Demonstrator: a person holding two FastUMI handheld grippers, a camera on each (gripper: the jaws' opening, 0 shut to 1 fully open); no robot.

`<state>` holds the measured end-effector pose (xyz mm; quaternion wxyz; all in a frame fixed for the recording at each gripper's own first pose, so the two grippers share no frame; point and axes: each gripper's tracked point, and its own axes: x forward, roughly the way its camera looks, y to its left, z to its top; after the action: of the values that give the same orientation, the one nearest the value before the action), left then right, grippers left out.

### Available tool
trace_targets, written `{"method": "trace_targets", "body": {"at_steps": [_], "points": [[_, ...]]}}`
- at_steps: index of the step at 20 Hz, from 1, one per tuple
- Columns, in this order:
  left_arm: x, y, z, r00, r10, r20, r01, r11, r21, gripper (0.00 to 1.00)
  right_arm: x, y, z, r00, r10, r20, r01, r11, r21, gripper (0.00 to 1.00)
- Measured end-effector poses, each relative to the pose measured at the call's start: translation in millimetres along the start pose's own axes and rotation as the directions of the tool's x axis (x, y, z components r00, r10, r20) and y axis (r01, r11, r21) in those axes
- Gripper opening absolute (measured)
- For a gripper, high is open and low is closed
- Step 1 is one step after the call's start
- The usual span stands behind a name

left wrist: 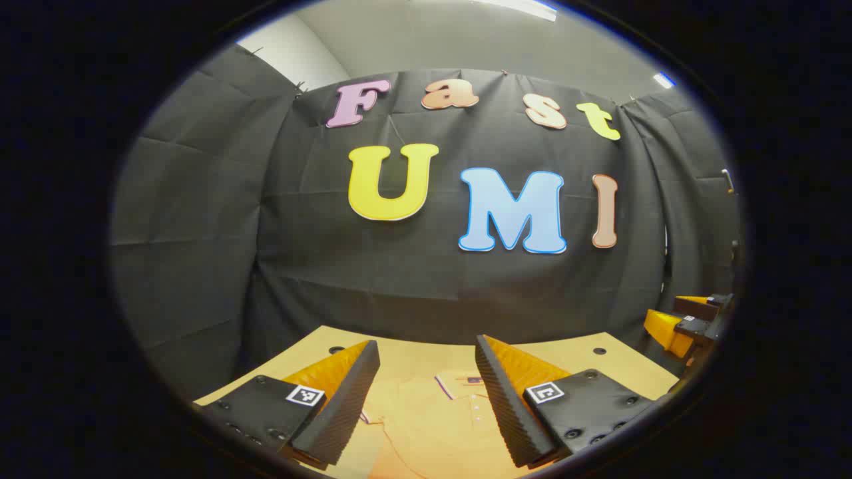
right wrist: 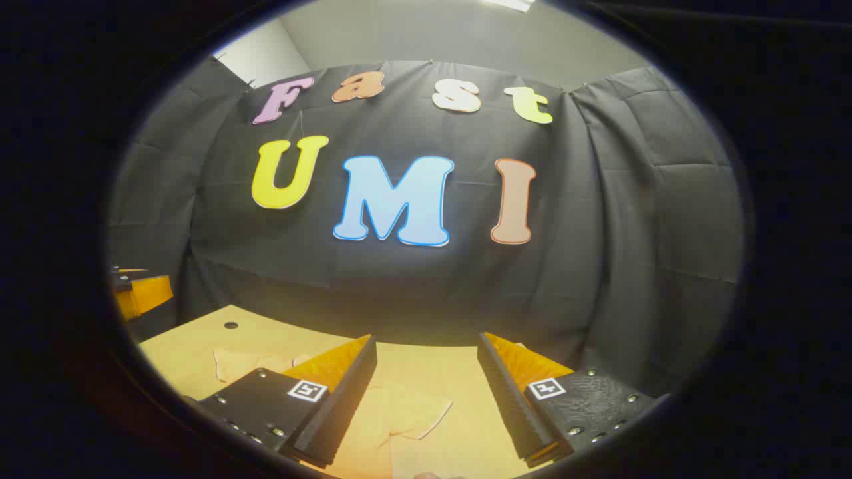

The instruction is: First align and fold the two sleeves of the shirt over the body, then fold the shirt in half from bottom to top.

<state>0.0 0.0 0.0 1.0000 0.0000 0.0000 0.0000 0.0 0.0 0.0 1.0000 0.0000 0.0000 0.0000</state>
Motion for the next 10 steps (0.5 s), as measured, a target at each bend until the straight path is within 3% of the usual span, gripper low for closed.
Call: {"method": "trace_targets", "body": {"at_steps": [10], "points": [[0.0, 0.0, 0.0, 1.0, 0.0, 0.0, 0.0, 1.0, 0.0, 0.94, 0.0, 0.0, 0.0, 1.0, 0.0, 0.0, 0.0, 1.0, 0.0, 0.94]]}}
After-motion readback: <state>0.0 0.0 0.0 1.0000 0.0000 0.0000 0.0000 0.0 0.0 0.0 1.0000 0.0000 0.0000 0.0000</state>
